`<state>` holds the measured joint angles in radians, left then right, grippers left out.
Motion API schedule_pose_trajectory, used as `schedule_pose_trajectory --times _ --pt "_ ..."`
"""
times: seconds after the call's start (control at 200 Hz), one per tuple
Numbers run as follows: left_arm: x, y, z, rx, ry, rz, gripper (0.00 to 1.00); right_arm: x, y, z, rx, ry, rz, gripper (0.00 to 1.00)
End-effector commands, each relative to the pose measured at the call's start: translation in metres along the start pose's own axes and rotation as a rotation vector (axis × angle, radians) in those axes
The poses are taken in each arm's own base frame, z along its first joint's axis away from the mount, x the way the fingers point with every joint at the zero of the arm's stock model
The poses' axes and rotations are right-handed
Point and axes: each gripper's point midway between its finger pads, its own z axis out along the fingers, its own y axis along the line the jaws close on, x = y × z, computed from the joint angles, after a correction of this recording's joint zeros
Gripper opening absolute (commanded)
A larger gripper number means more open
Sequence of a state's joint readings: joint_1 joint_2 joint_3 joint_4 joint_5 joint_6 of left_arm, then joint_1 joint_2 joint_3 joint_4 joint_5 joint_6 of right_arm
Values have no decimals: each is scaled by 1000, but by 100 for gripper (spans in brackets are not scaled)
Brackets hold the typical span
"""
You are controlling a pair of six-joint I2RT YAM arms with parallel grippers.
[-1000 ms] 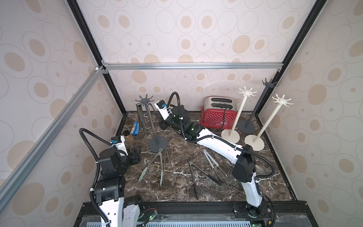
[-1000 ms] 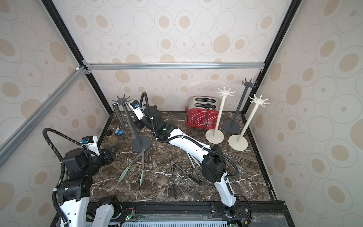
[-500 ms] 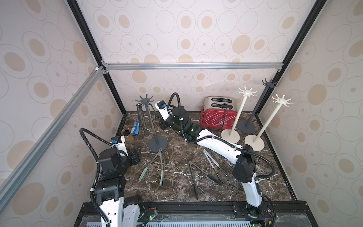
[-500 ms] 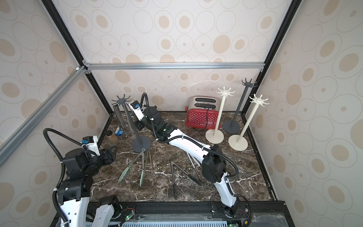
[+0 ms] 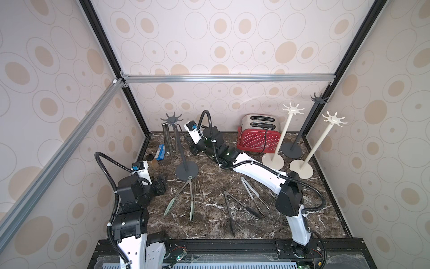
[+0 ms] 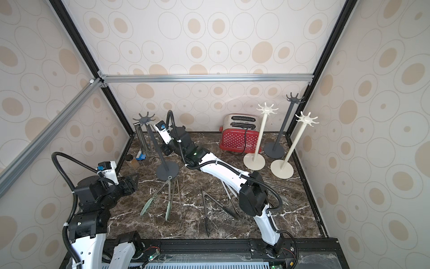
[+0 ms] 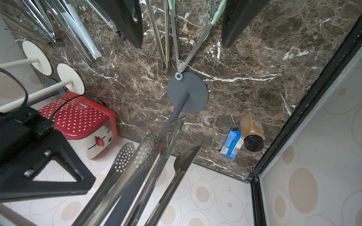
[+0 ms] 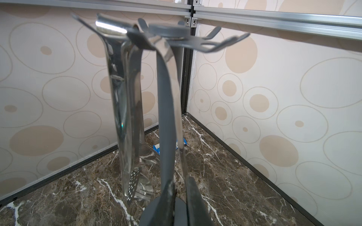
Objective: Hang food tongs on kitchen utensil racks
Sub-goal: Hang the food tongs on the rack, then pick up the food tongs from the center of the board.
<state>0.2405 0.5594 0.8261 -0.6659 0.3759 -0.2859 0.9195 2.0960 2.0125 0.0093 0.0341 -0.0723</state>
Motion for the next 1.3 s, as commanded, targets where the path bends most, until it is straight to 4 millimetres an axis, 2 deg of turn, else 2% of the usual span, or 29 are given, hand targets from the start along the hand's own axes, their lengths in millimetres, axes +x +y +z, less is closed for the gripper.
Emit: schedule_pose_trajectory --times 0.0,0.2,0.361,0.456,0.596,0.807,0.942,1.133,1.208,1.298 --pt "-7 -2 -3 8 -31 -1 64 -4 -1 -5 9 0 -5 16" --pt "-7 -3 -4 8 -28 -2 64 1 -4 -13 27 4 6 18" --pt "-9 -11 -9 41 -23 -4 64 7 -13 -33 69 15 21 20" --pt "-8 -14 -14 48 2 -15 63 16 -22 -51 110 33 31 24" --pt "1 -14 -18 35 79 -44 54 37 -40 -83 187 67 70 26" --pt "17 -11 -20 -3 205 -139 52 72 -73 -137 277 114 154 27" --pt "30 -14 -27 -8 295 -195 51 90 -87 -170 323 130 179 29" --pt "36 -25 -45 12 378 -221 53 103 -97 -203 366 134 189 30" --pt "41 -33 -44 55 442 -234 54 104 -101 -212 377 128 206 30" --pt "57 -39 -36 105 554 -270 53 106 -104 -221 385 128 221 31"
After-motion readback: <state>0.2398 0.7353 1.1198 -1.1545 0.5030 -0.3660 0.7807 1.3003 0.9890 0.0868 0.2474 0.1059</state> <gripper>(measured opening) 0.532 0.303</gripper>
